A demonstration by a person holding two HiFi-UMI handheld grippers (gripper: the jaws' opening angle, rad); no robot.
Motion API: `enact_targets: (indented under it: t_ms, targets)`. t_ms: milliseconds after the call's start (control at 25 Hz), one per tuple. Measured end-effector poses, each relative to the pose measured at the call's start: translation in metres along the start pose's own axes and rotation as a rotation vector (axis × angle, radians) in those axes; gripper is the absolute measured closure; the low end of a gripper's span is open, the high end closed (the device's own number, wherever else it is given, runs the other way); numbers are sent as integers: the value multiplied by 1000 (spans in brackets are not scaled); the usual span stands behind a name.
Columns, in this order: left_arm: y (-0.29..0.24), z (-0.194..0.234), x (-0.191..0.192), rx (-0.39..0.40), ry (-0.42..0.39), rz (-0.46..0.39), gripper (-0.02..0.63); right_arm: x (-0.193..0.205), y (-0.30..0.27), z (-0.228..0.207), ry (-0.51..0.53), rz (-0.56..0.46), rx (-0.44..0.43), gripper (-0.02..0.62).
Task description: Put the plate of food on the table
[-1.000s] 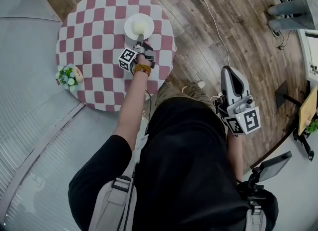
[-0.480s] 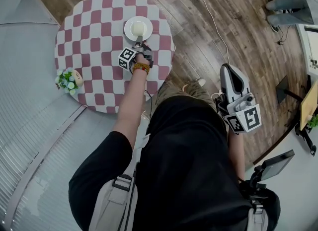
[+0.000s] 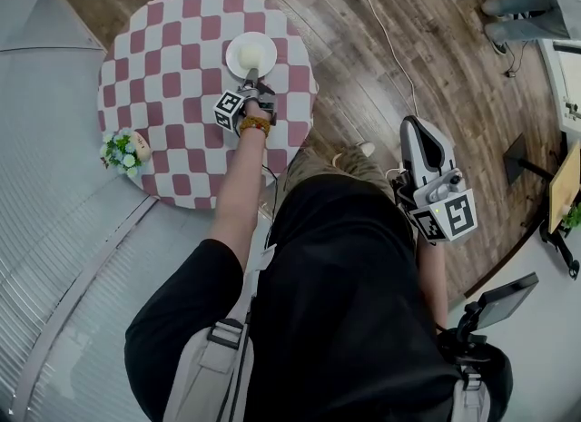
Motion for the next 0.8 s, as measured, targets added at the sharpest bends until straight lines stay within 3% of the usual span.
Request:
enact_targets:
  t_ms: [200,400,600,800]
  targets:
    - [0,0,-3,36,31,25,589,1,-2,1,0,2,-12,583]
    - [5,-5,-2,30,43,-4,555,0,-2,4,3,-3,-33,584]
    - [9,-10,-6,5,28,-25,458,2,-2,6,-1,-11,-49,584]
    - [12,-16,-6,-46,16,-19,403,3,2,5,-3,-28,-42,584]
Point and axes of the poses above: the fingertips, and each gripper's own axes: y backward along the fingers, z to its left, x out of its underside, the point moved 10 cm from there along y, backward along the fingers, and after that the axes turned 1 degree about -x, right-handed, at the moved point
